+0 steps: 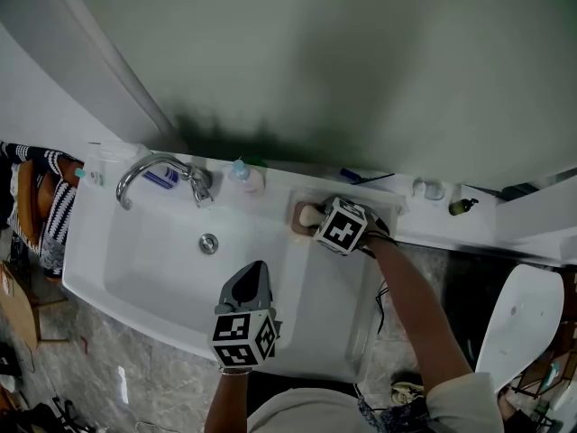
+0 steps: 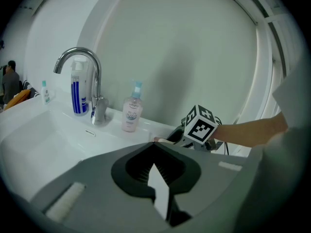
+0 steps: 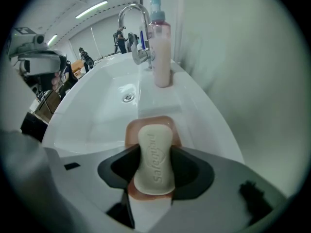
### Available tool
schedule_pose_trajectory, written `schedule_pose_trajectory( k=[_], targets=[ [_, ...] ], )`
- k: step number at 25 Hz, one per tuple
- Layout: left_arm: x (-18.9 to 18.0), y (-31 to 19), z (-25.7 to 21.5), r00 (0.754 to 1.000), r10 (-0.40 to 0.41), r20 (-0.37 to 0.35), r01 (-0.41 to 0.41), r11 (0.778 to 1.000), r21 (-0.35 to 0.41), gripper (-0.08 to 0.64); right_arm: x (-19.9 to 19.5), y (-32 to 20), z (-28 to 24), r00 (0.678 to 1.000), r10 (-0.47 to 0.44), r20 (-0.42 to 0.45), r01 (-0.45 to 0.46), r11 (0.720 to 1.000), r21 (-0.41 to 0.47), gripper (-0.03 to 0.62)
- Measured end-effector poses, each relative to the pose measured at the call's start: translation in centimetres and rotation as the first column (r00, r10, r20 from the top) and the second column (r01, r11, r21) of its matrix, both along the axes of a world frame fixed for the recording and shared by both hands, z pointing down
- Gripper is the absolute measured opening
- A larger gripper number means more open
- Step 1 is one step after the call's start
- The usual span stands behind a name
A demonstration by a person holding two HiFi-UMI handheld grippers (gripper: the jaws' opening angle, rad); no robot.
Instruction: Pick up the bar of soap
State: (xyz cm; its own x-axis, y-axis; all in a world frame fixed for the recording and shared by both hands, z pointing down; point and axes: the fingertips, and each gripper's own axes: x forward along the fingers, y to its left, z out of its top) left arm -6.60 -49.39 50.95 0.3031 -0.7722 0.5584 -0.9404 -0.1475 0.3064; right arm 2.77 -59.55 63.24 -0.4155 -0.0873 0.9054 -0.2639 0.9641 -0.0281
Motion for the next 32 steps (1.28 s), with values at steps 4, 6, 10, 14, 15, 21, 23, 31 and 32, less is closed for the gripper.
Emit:
schedule_pose_trajectory(
  k=[4, 6, 10, 14, 15, 21, 23, 31, 32],
  targets=[
    [-0.5, 0.1, -0.1, 1.000, -0.011, 0.008, 0.011, 1.000, 0.004, 0.009, 0.1, -0.2, 0.0, 1.000, 0.029, 0.012, -0.029, 1.000, -0.007, 0.213],
    [-0.6, 0.3, -0.3, 0.999, -0.006, 0.039, 0.006, 1.000, 0.014, 0.009, 0.2, -0.1, 0.0, 0.999, 0.032, 0.015, -0.032, 0.999, -0.008, 0.213],
    [-0.8, 0.6, -0.6, 0.998, -0.011, 0.055, 0.009, 1.000, 0.026, 0.009, 0.3, -0.1, -0.1, 0.998, 0.045, 0.037, -0.046, 0.999, 0.012, 0.212],
    [-1.4, 0.7, -0.8, 0.998, -0.030, 0.055, 0.028, 0.999, 0.033, 0.009, 0.5, -0.5, -0.6, 0.994, 0.084, 0.071, -0.087, 0.996, 0.030, 0.212],
    [-1.5, 0.8, -0.9, 0.998, -0.032, 0.057, 0.030, 0.999, 0.035, 0.009, 0.5, -0.6, -0.8, 0.992, 0.098, 0.083, -0.101, 0.994, 0.031, 0.212],
    [-1.1, 1.3, -1.5, 0.998, -0.022, 0.052, 0.020, 0.999, 0.048, 0.009, 0.7, 0.1, -2.3, 0.986, 0.125, 0.106, -0.130, 0.991, 0.044, 0.211],
    [-0.5, 1.5, -1.9, 0.999, -0.009, 0.046, 0.007, 0.998, 0.060, 0.009, 1.0, 0.6, -2.9, 0.984, 0.142, 0.107, -0.147, 0.989, 0.037, 0.210],
    [1.4, 3.2, -2.9, 0.998, 0.052, 0.038, -0.055, 0.995, 0.084, 0.009, 4.0, 3.4, -4.4, 0.950, 0.281, 0.134, -0.283, 0.959, 0.001, 0.211],
    [1.7, 3.3, -3.1, 0.997, 0.062, 0.034, -0.065, 0.993, 0.095, 0.009, 4.4, 3.8, -4.4, 0.949, 0.287, 0.128, -0.290, 0.957, 0.002, 0.212]
  ],
)
